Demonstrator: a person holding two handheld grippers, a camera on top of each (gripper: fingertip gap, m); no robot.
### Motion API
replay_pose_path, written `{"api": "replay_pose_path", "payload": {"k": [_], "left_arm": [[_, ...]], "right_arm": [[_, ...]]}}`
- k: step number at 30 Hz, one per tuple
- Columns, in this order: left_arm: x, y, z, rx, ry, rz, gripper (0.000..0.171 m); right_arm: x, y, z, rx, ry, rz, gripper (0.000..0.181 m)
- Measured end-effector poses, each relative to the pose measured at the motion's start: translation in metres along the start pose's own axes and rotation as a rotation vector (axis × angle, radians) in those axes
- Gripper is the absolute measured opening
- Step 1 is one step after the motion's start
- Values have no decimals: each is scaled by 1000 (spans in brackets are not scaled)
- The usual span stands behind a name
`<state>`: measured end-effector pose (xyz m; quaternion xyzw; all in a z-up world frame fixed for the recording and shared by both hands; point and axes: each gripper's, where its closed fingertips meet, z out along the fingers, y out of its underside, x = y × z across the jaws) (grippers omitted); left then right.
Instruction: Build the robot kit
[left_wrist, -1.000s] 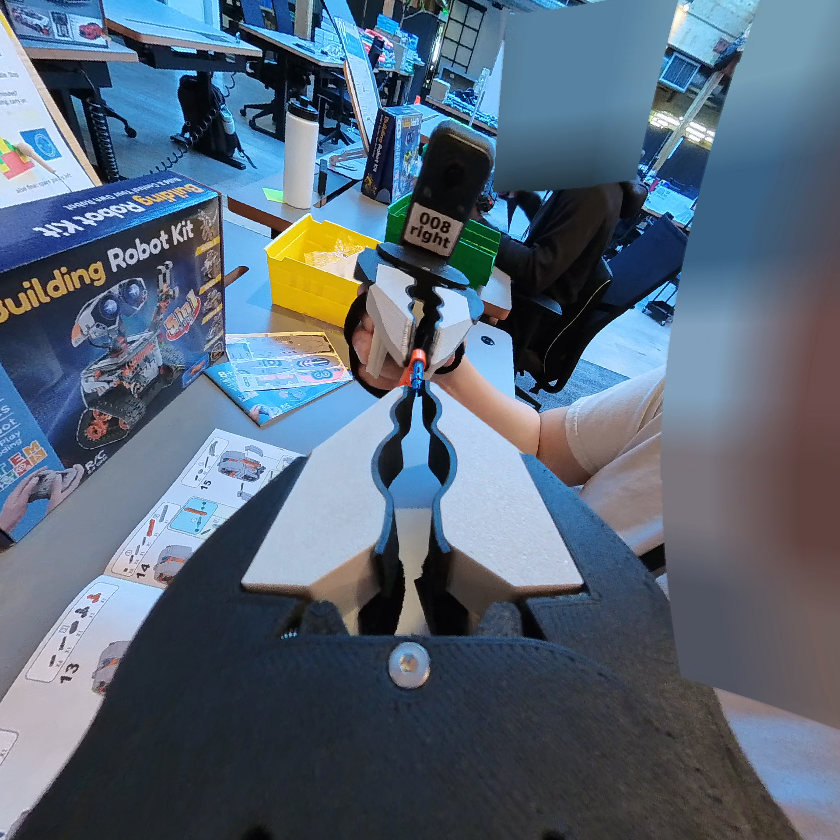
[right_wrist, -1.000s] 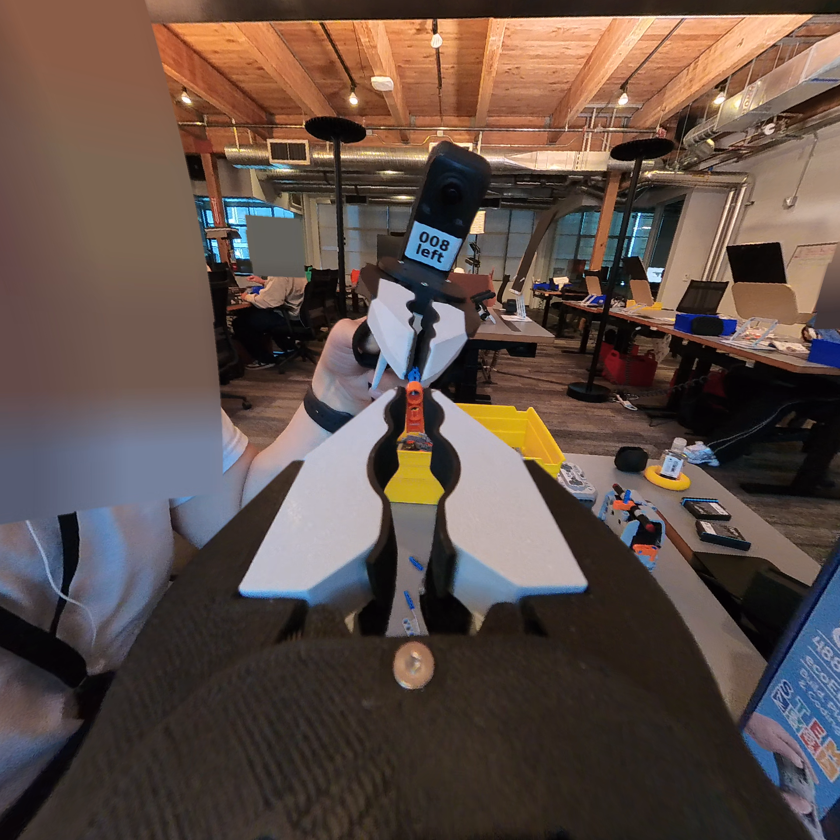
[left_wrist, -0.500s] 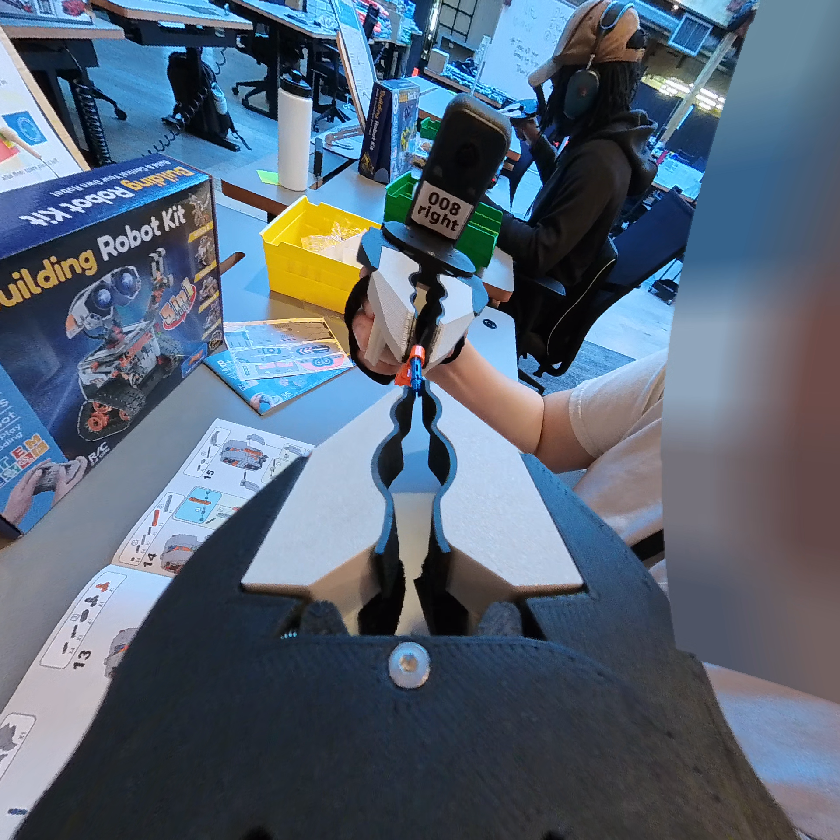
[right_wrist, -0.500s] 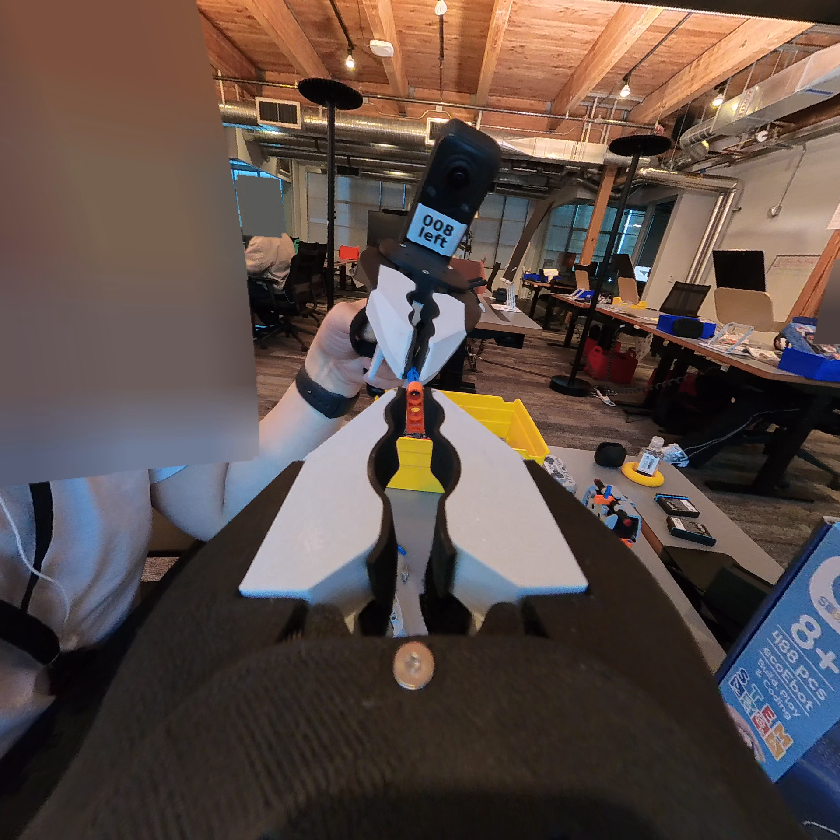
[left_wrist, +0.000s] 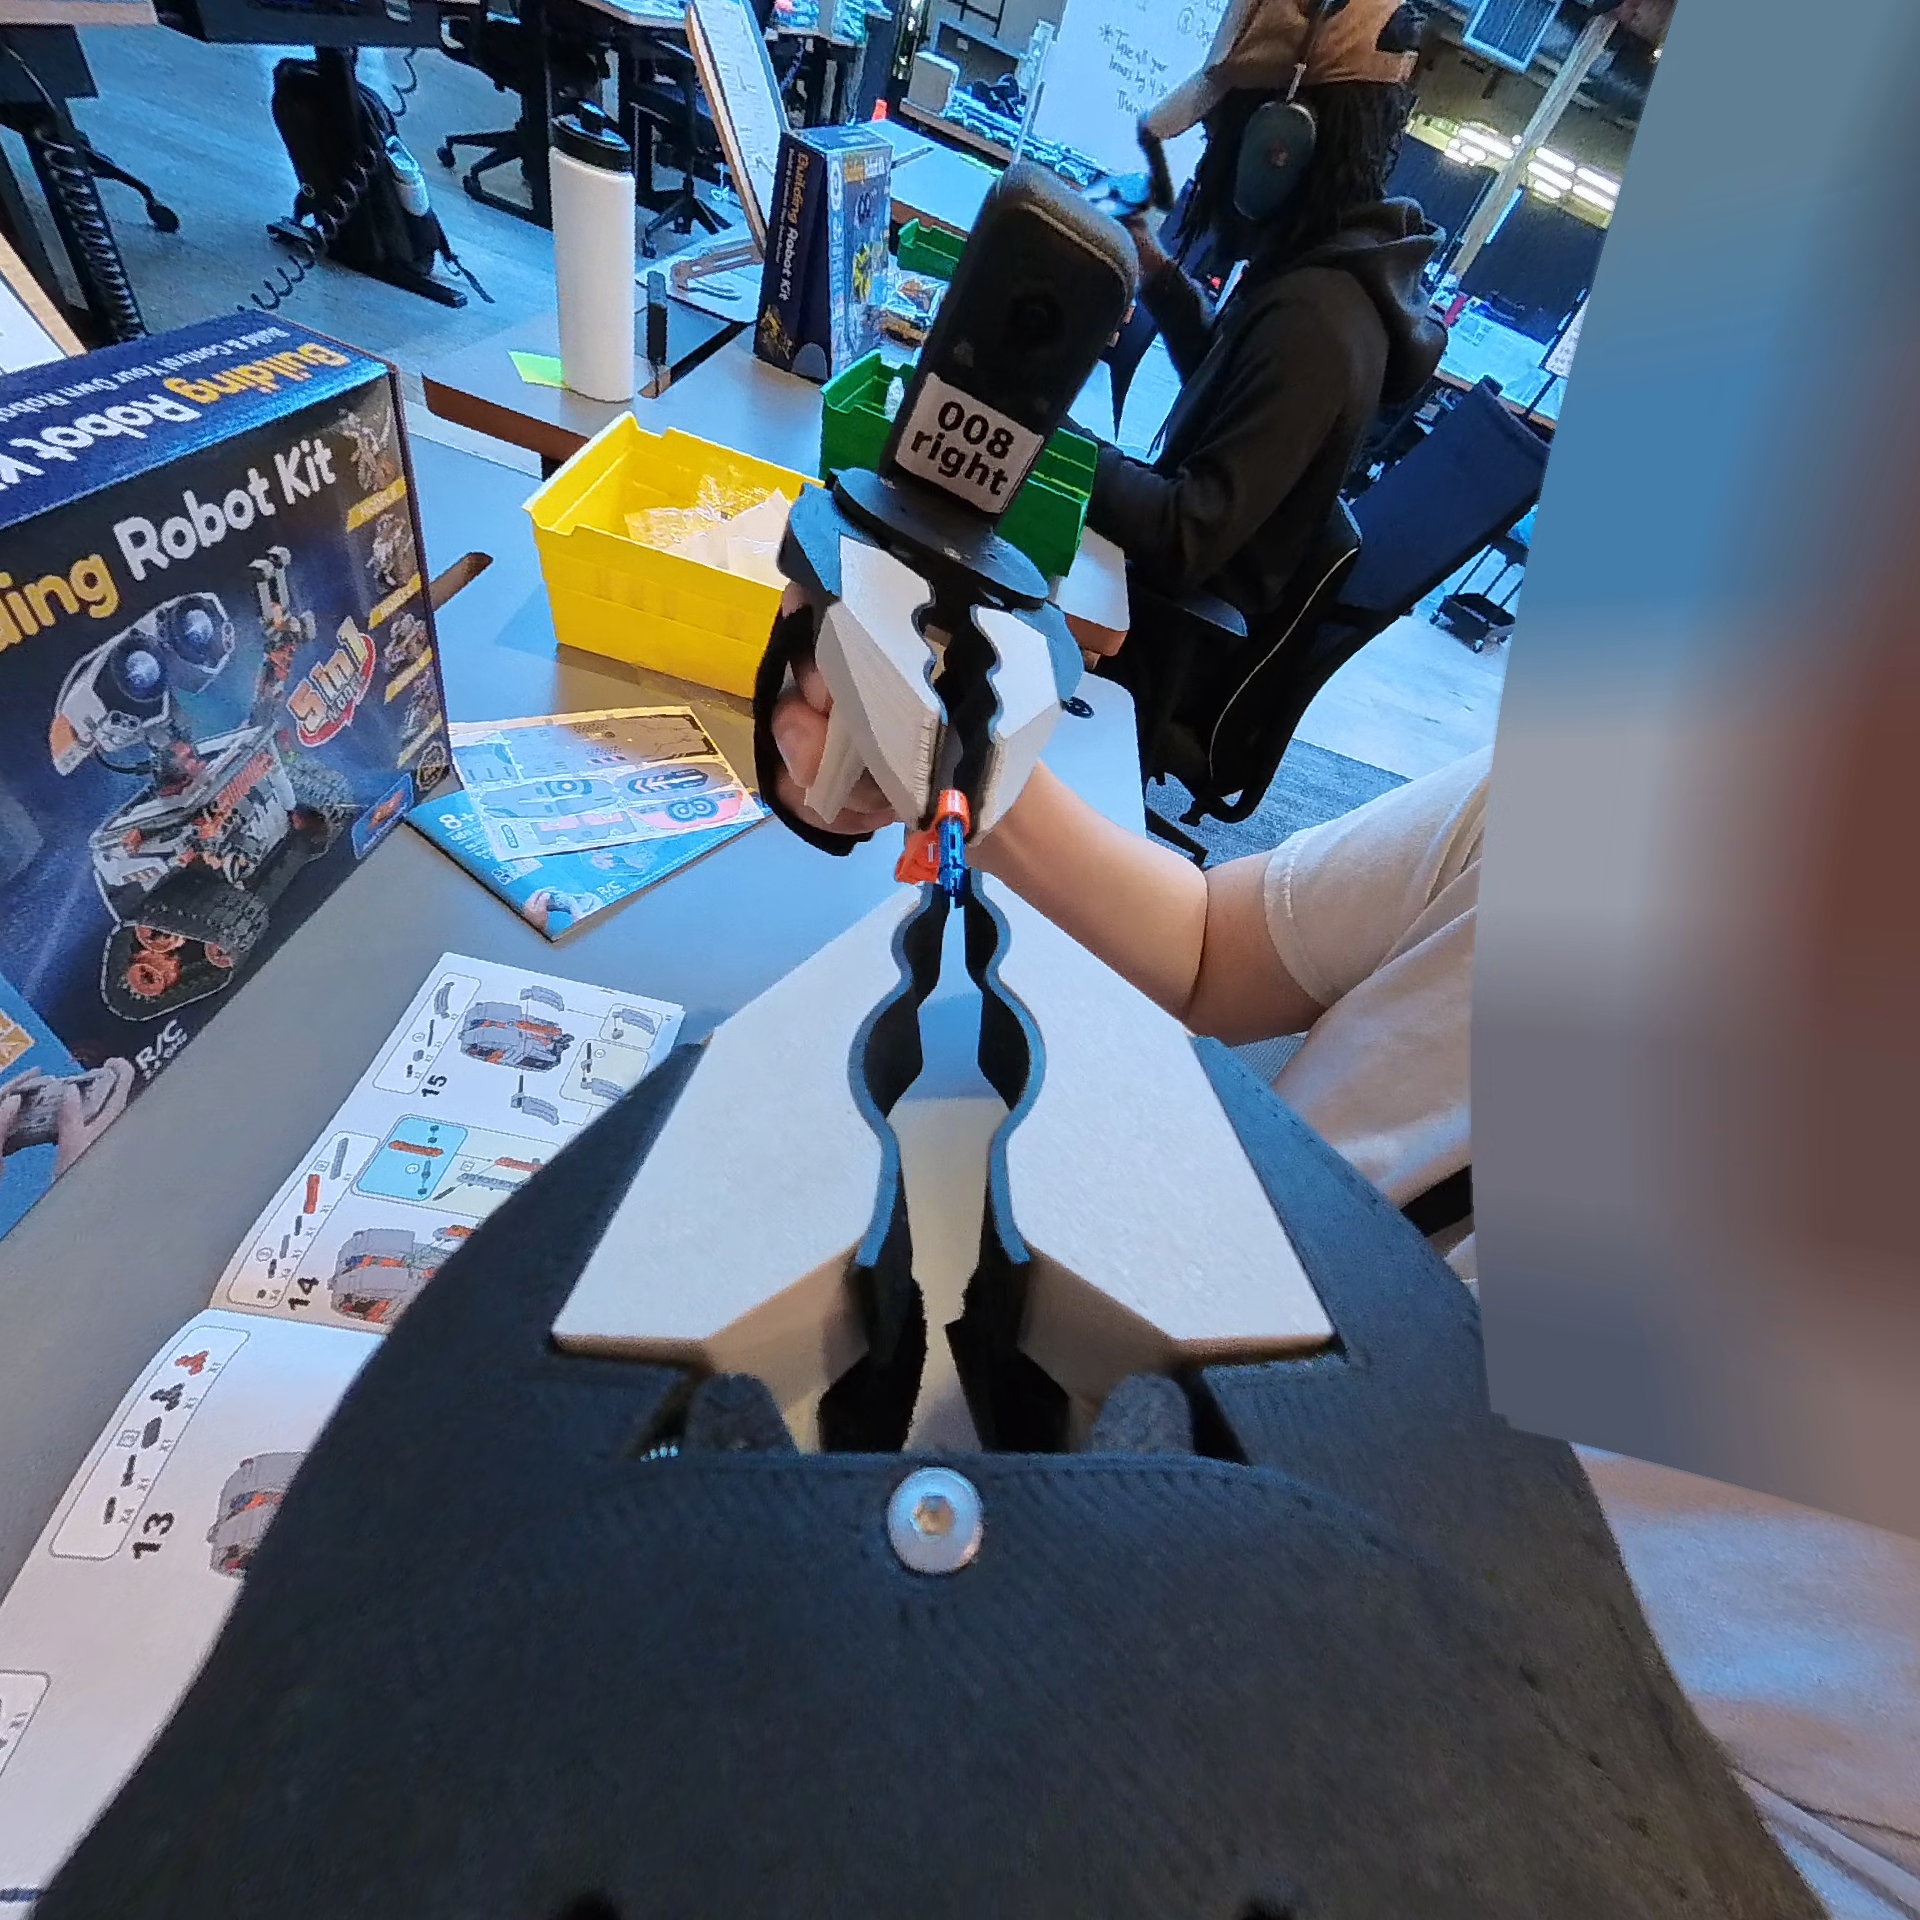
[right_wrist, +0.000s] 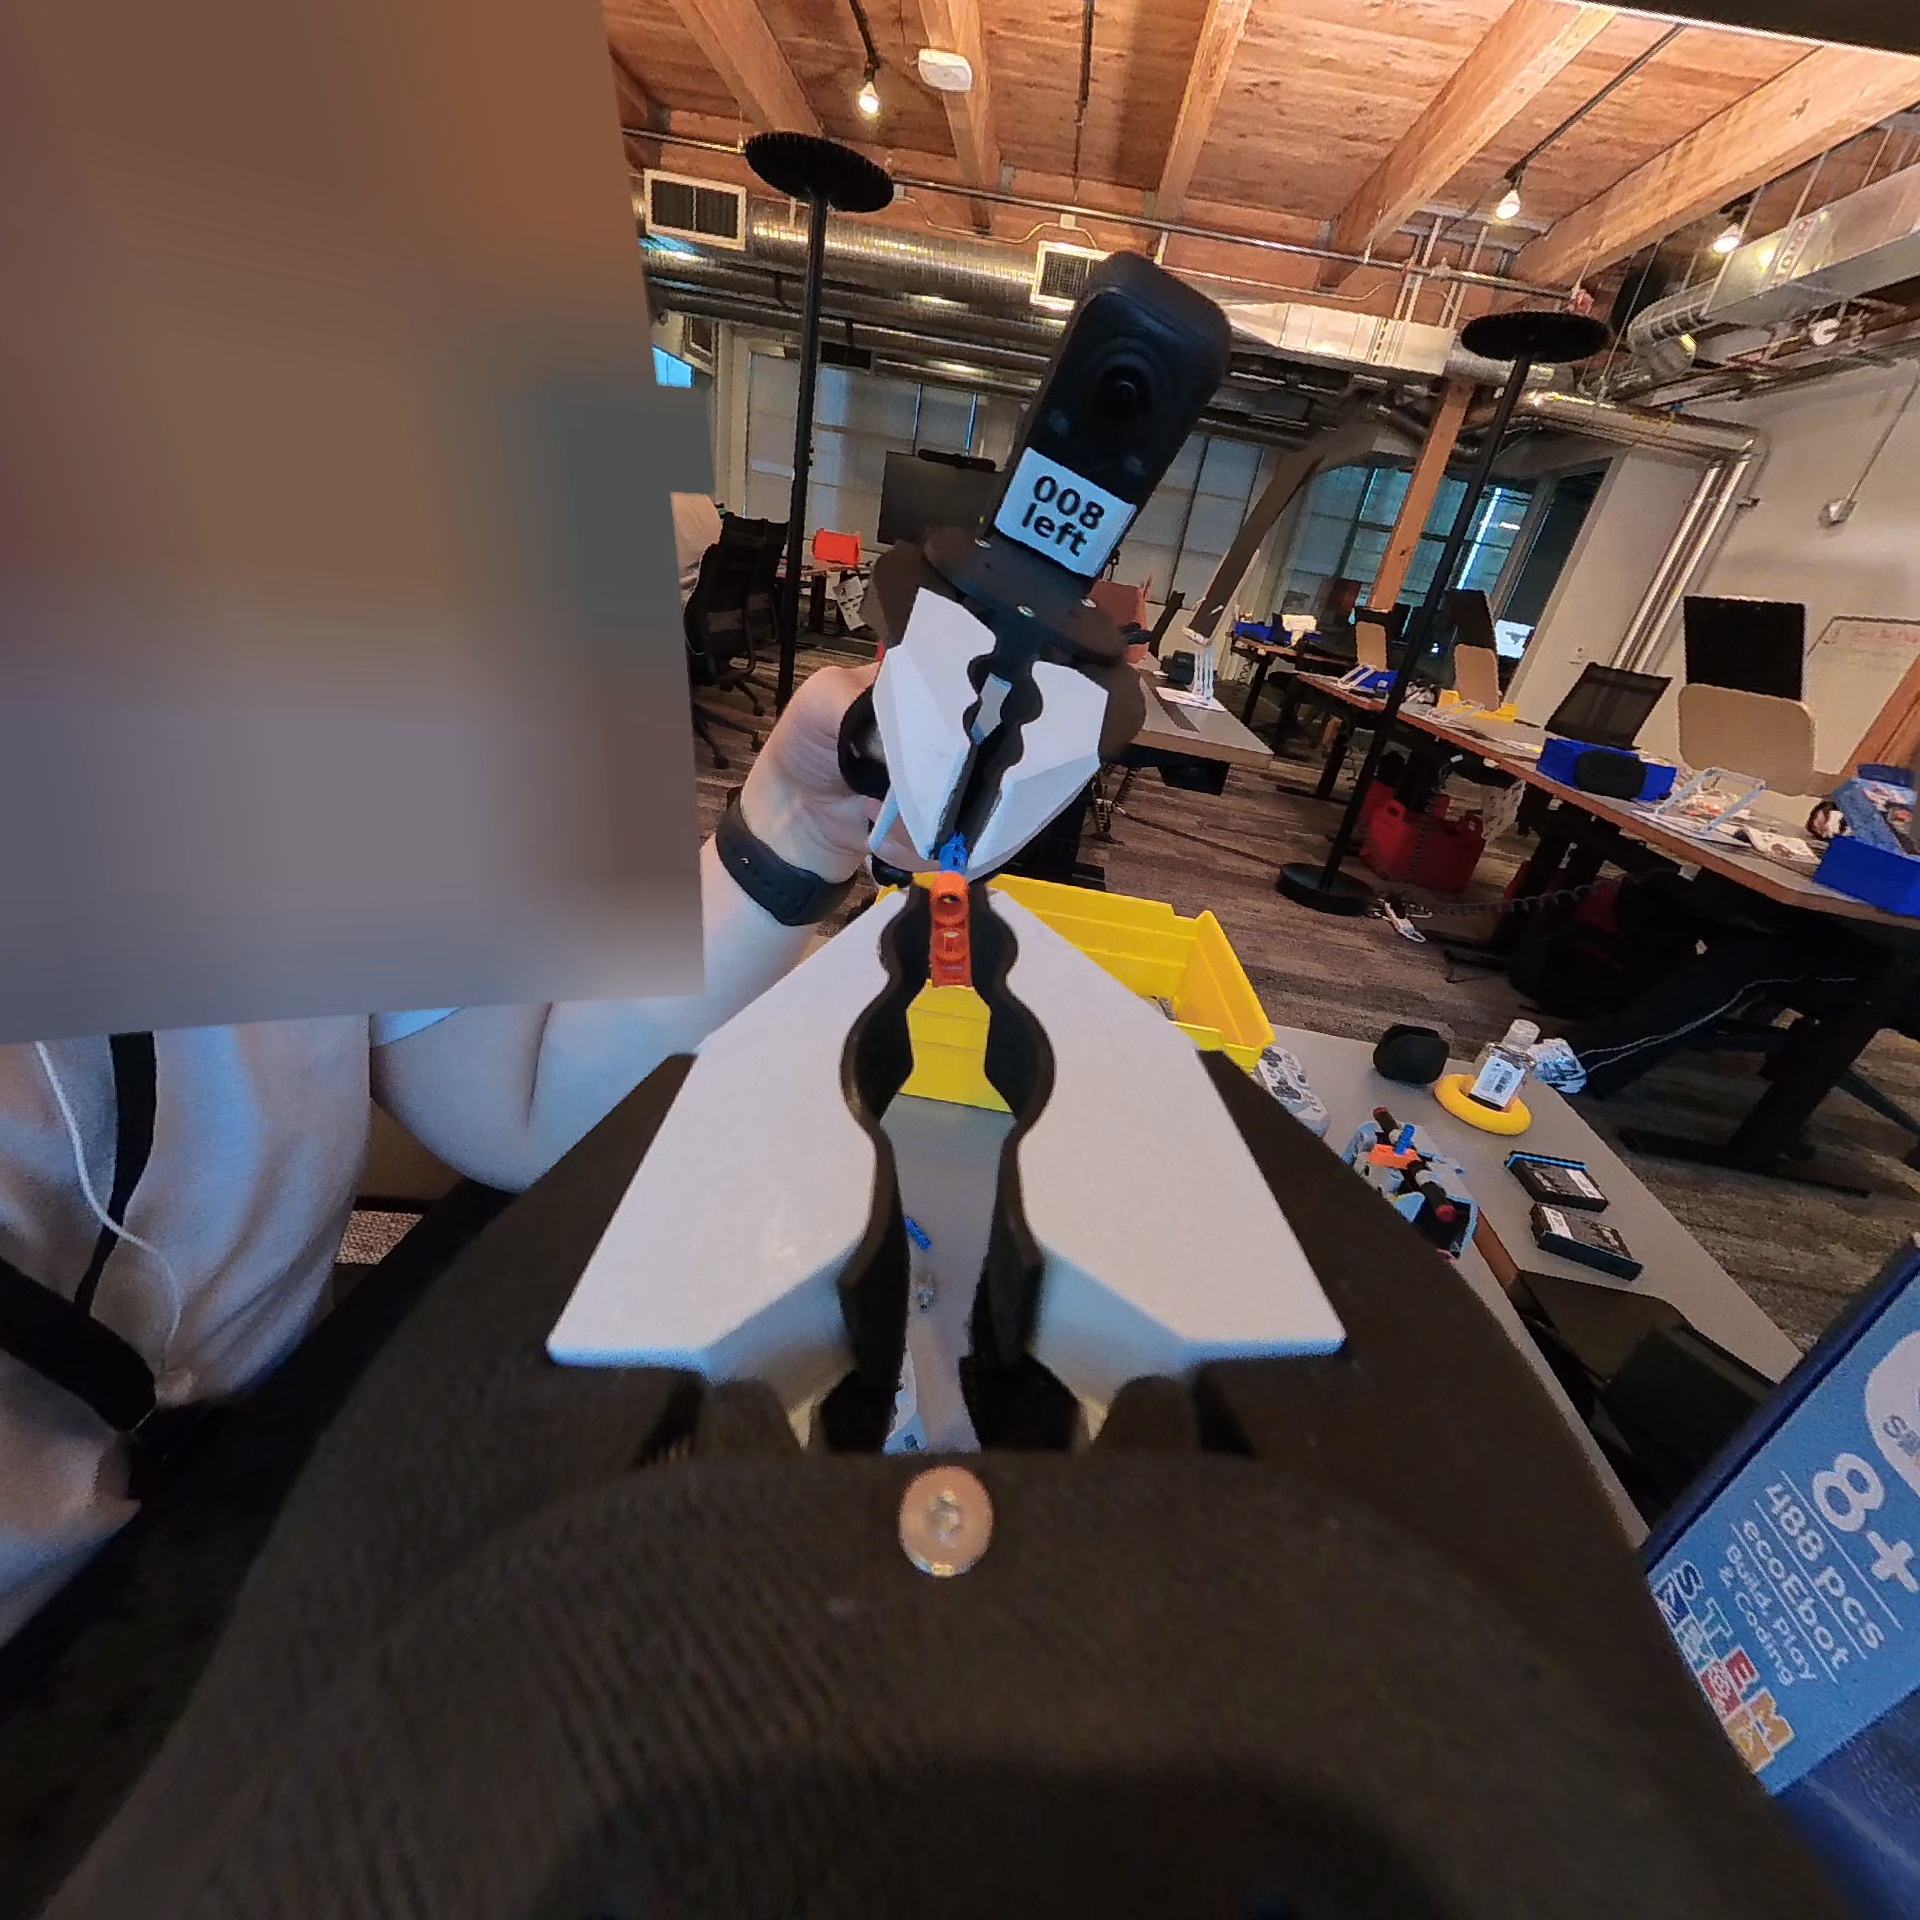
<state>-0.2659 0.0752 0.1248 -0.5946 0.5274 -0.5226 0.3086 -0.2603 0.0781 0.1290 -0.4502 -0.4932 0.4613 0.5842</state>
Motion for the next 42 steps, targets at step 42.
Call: {"api": "replay_pose_path", "payload": {"k": [42], "left_arm": [[-11,-3,-2,13,-76,24,2]], "right_arm": [[11,5,2,-39,96,-56,6]]}}
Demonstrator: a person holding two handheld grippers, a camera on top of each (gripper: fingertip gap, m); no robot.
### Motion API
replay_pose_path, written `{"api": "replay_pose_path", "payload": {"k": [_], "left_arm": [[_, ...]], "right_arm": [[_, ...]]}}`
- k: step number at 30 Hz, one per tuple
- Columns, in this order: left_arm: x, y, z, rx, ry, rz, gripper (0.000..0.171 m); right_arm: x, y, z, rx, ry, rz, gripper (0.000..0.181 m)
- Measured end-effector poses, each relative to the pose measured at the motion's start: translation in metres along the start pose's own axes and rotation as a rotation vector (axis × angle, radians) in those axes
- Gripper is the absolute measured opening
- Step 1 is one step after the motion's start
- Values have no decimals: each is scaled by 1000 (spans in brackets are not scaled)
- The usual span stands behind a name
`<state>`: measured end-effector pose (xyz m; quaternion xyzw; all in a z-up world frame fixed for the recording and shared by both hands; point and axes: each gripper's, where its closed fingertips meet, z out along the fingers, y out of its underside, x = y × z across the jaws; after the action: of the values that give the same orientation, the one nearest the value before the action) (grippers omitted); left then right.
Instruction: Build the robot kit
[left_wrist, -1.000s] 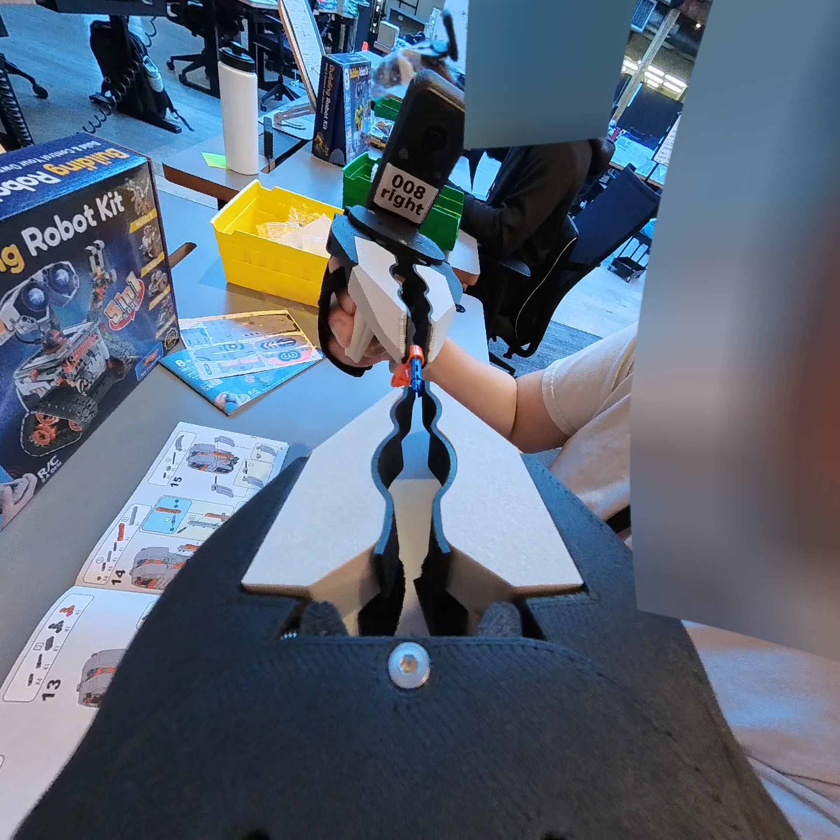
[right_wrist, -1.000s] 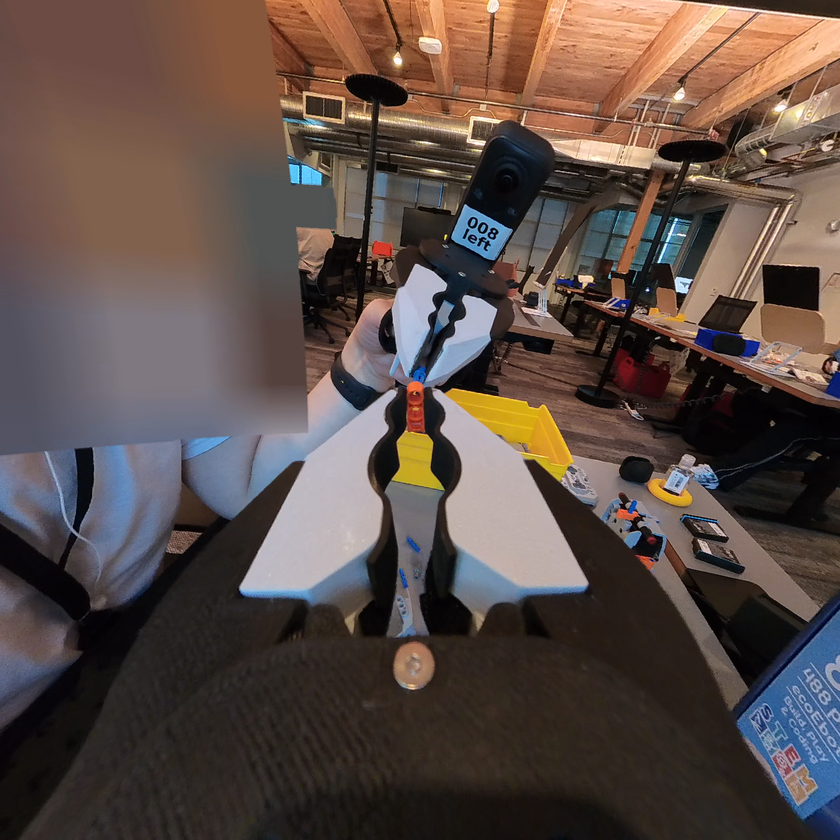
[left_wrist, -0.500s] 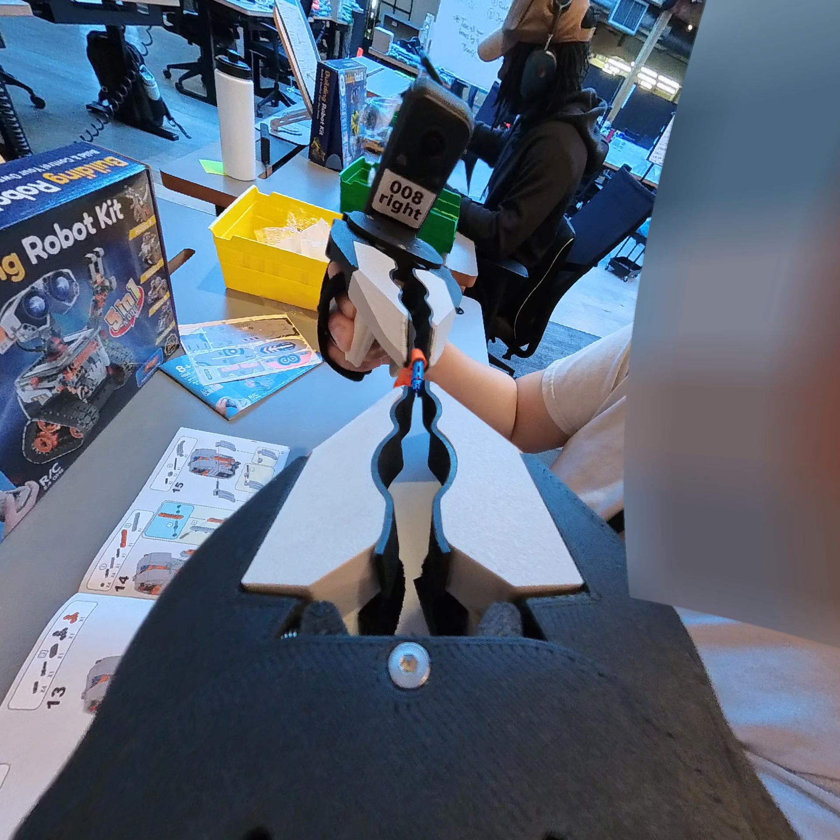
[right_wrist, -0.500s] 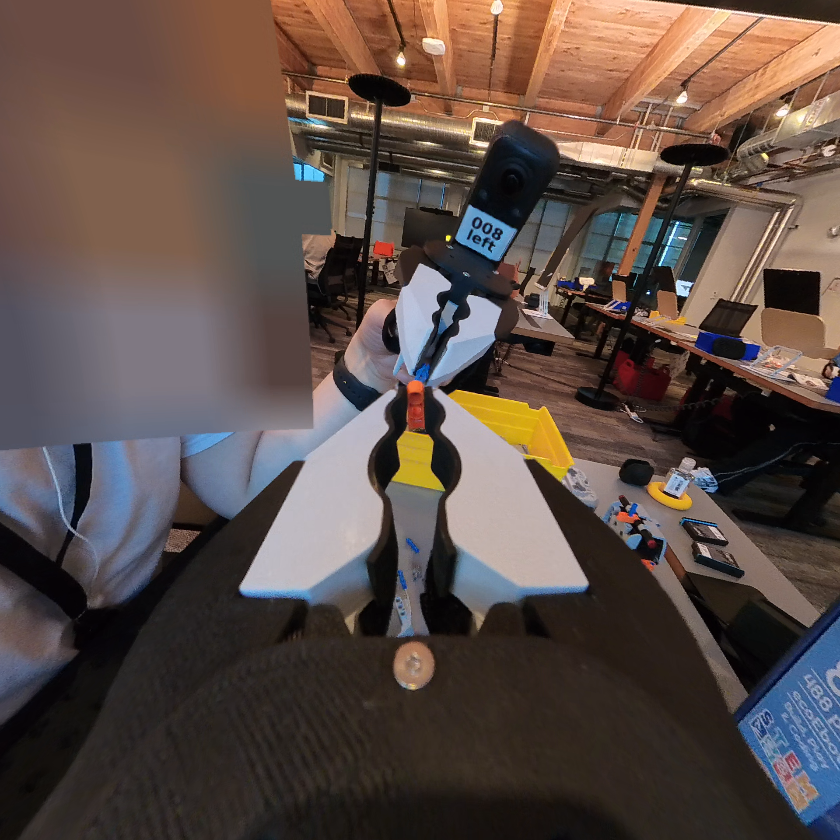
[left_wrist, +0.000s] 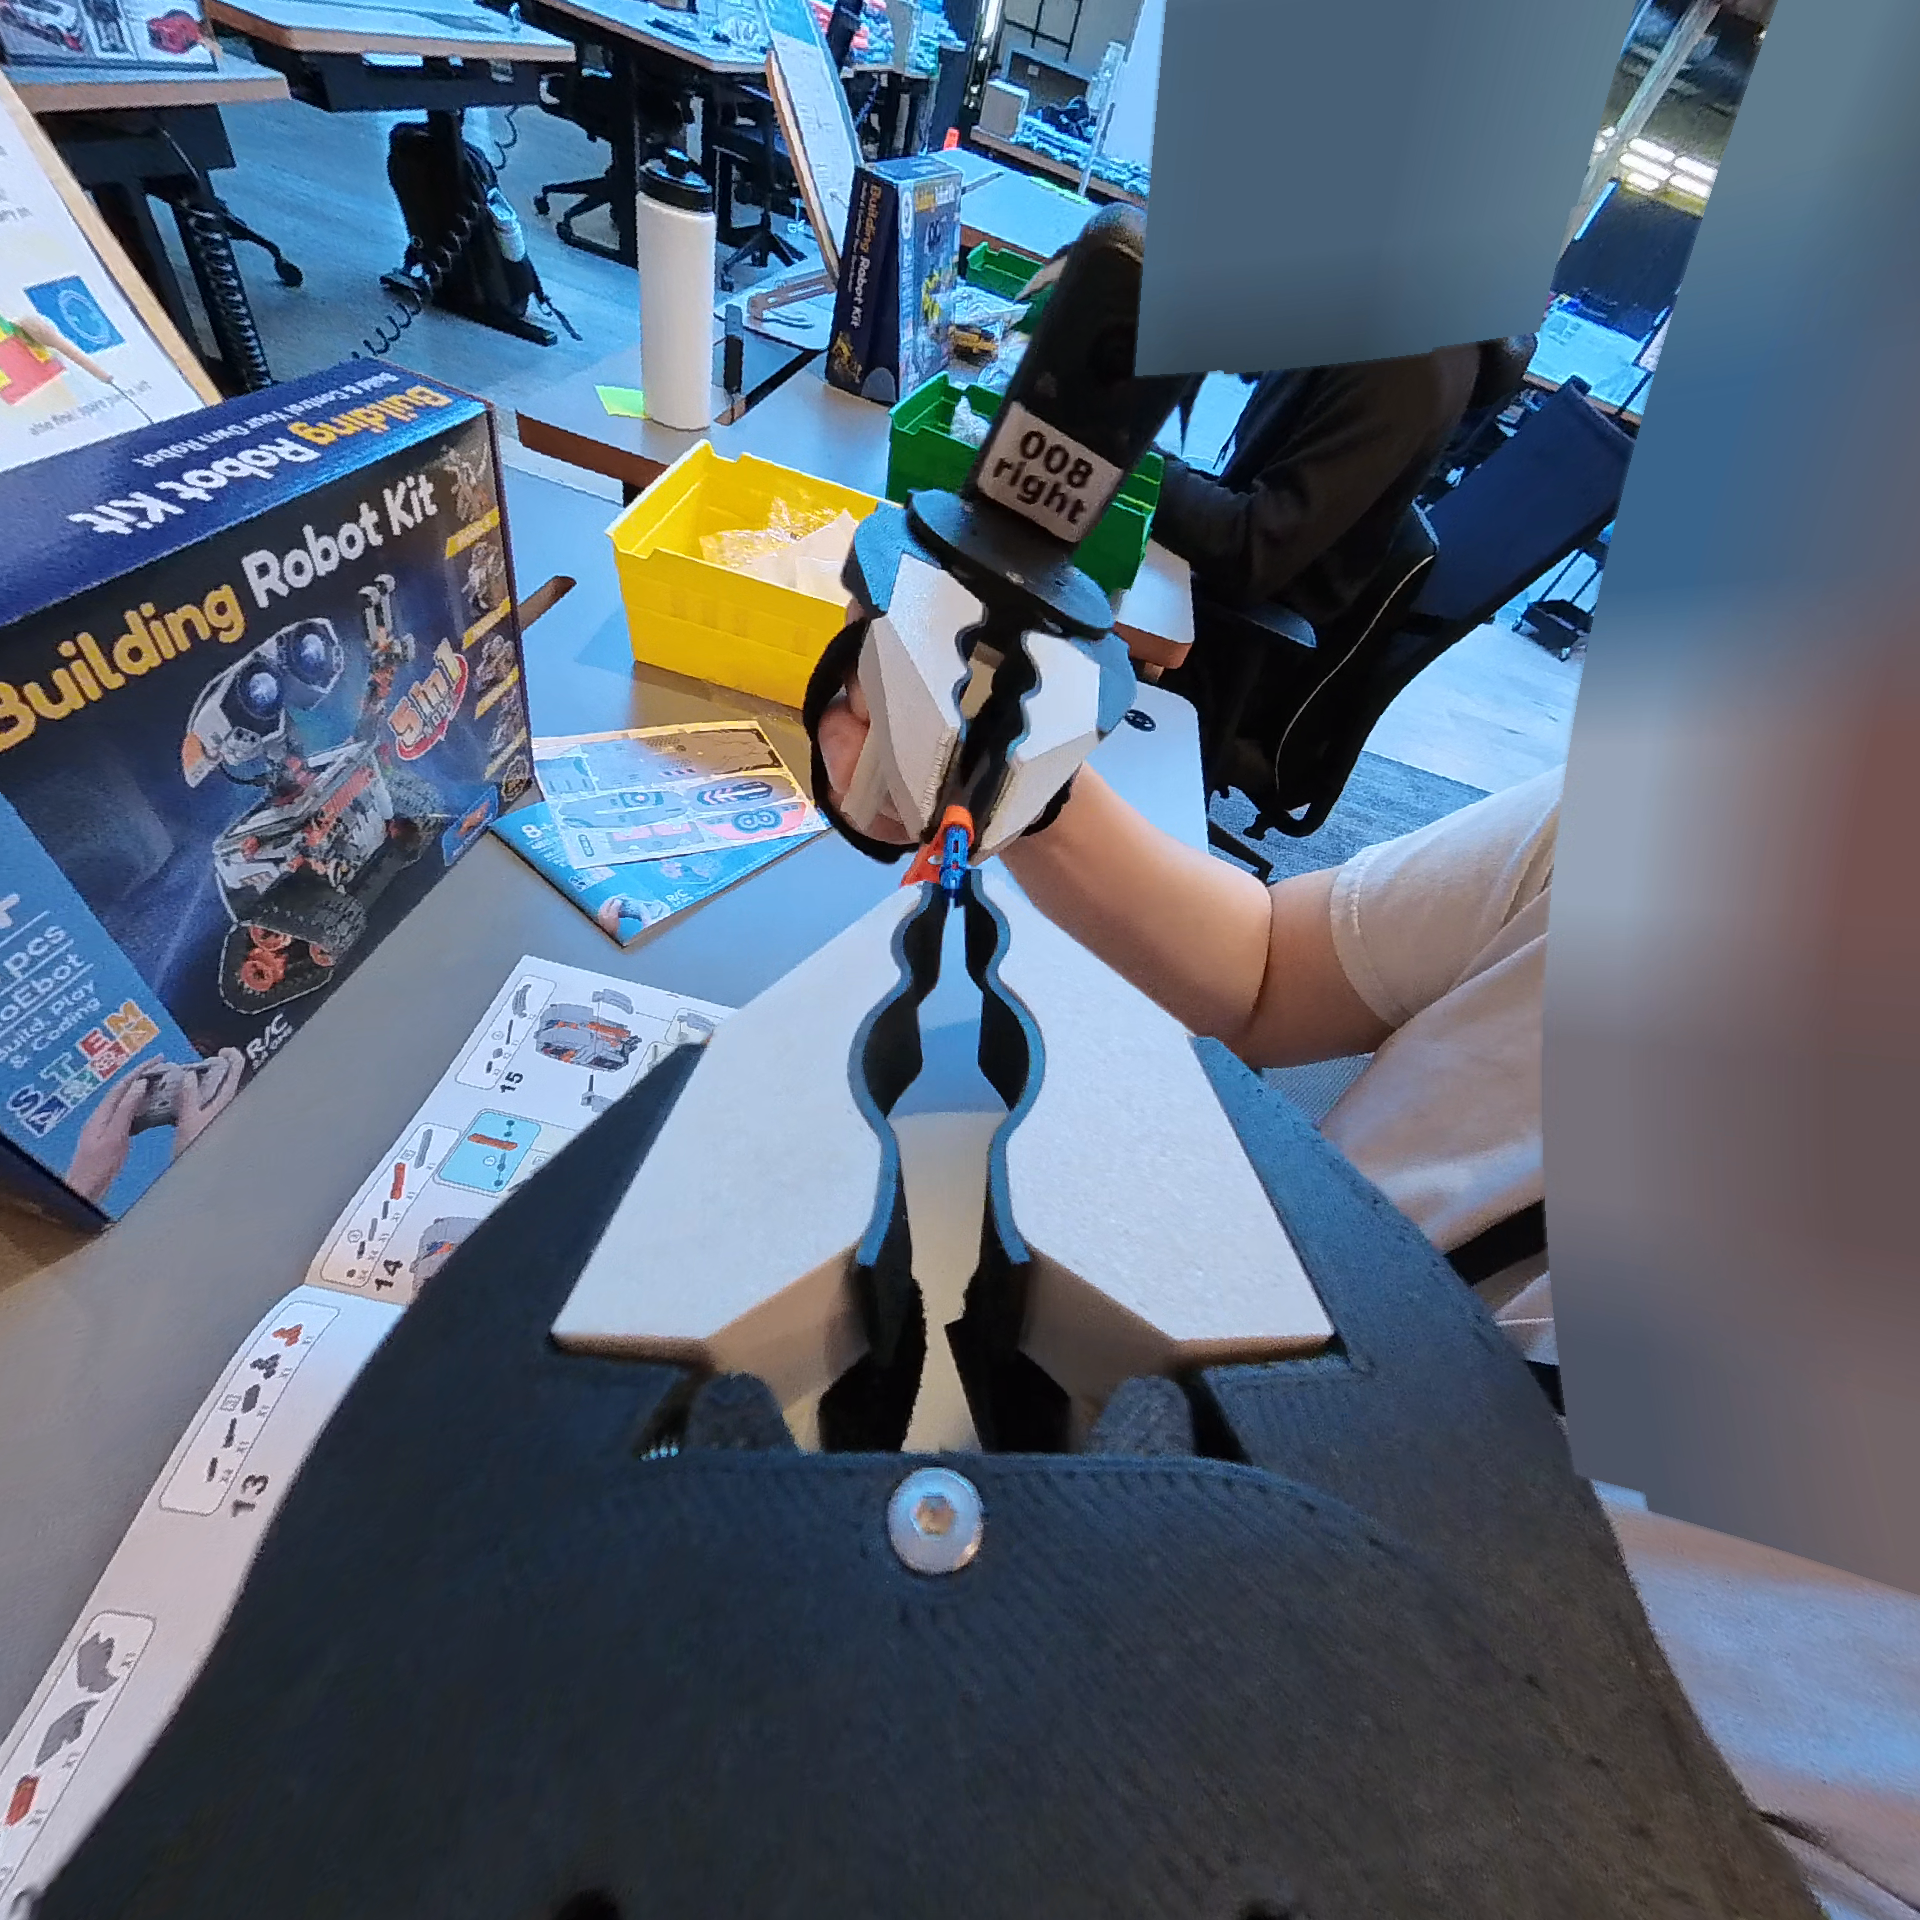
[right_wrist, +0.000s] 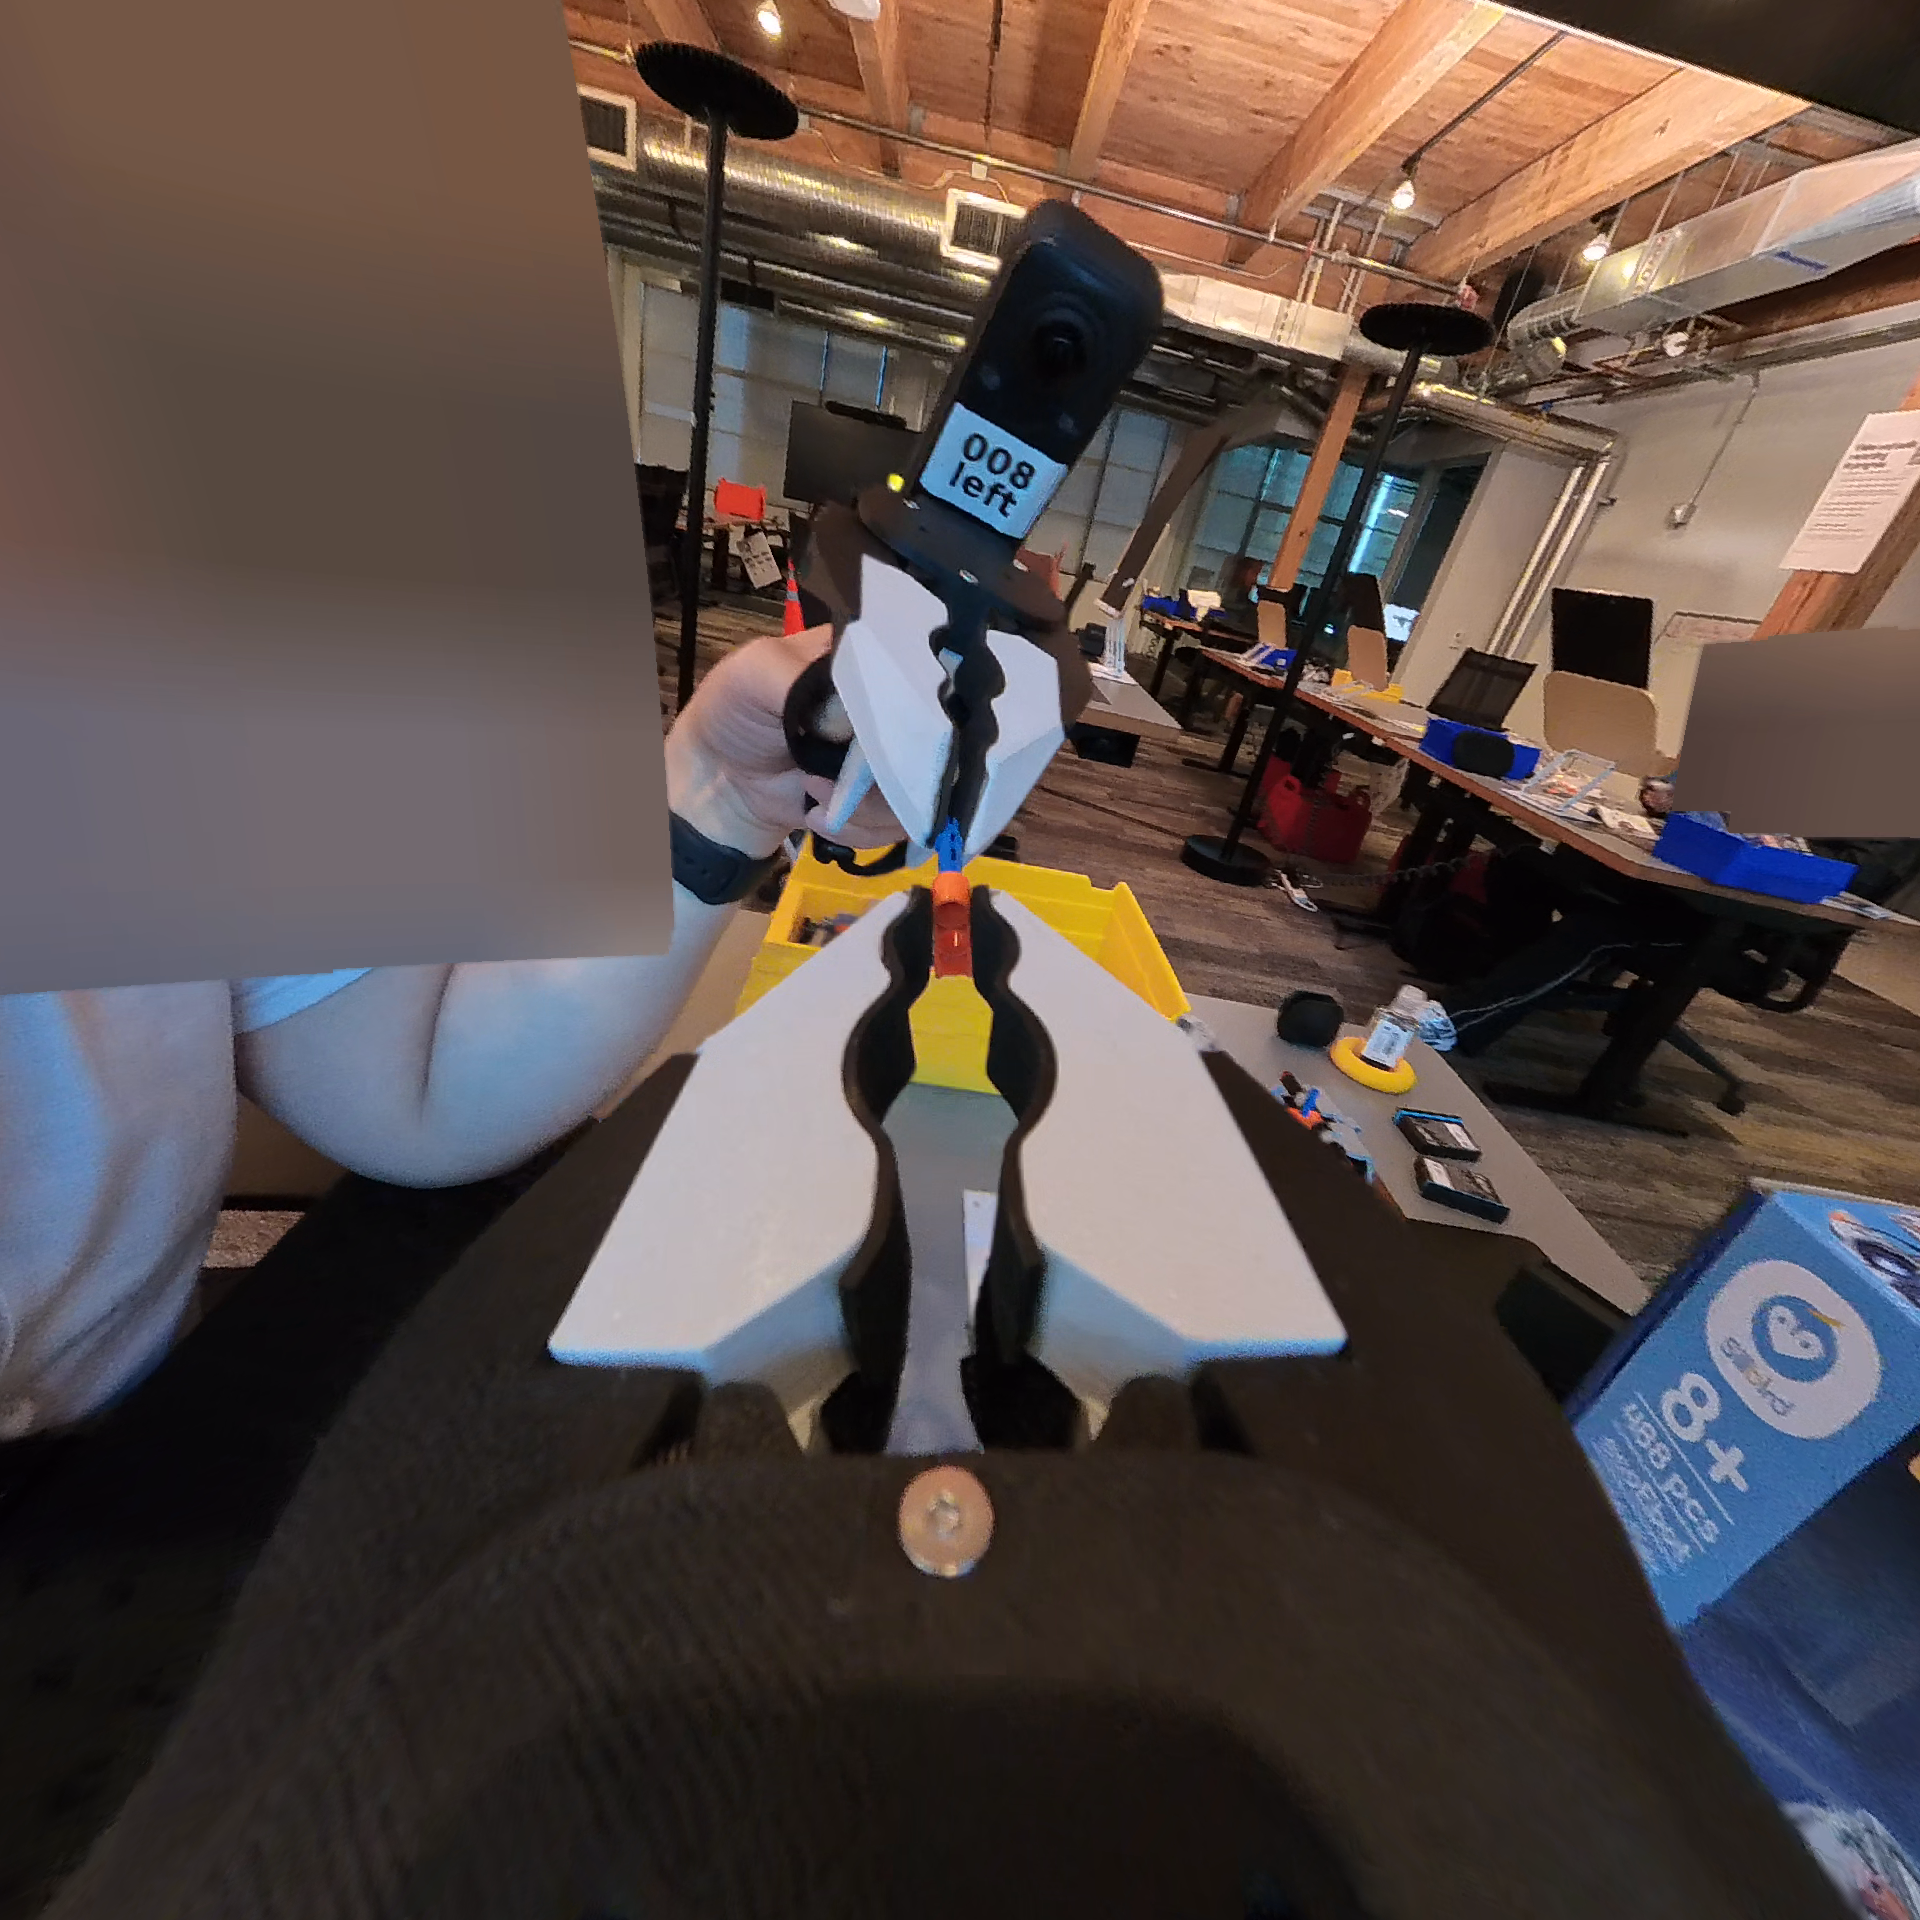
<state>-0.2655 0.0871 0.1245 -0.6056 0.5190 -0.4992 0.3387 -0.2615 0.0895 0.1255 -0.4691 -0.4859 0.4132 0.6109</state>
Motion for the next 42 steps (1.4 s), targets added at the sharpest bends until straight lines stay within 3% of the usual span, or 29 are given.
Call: {"api": "replay_pose_path", "payload": {"k": [7,16,19,29,42], "left_arm": [[-6,8,0,-50,-50,17,2],[-5,15,0,-80,-9,-4,2],[-4,14,0,-74,4,-9,2],[-15,23,-2,-127,-82,-7,2],[-24,22,-4,-109,-117,-35,2]], "right_arm": [[4,10,3,-78,54,-70,6],[-4,21,4,-165,35,-167,6],[-4,17,4,-135,38,-166,6],[2,32,10,-260,110,-270,6],[12,36,13,-270,169,-237,6]]}}
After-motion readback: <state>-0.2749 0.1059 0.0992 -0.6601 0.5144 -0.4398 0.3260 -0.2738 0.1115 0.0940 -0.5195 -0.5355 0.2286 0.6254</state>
